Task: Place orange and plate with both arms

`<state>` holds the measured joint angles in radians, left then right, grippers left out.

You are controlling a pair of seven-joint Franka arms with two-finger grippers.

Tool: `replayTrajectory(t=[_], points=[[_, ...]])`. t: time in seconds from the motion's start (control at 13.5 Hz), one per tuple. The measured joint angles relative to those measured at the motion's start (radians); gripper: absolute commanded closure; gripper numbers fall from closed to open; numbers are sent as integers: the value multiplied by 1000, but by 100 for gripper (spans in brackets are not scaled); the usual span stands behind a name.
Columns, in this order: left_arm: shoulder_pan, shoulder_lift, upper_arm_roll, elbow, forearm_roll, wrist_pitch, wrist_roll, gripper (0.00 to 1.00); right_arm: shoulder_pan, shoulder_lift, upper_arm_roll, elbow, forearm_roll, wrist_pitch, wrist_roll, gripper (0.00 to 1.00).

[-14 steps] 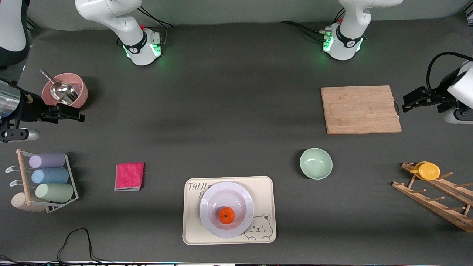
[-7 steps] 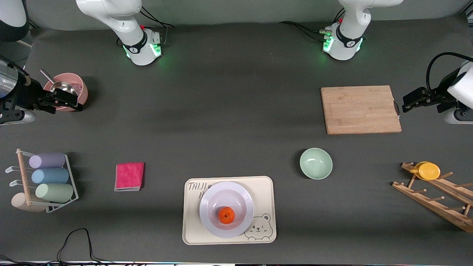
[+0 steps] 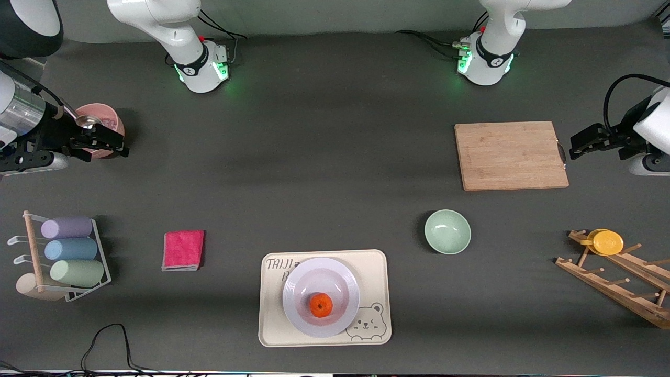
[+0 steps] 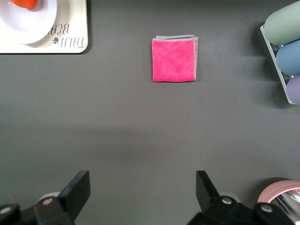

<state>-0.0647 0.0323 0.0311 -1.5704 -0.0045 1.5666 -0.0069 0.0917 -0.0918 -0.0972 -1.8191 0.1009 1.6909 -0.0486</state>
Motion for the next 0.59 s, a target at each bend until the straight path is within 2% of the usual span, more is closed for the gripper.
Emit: replayTrajectory(t=[0.59], points=[[0,0,0,0,0,-4,0,0,26,-1,-20,0,-29,0,0,0]])
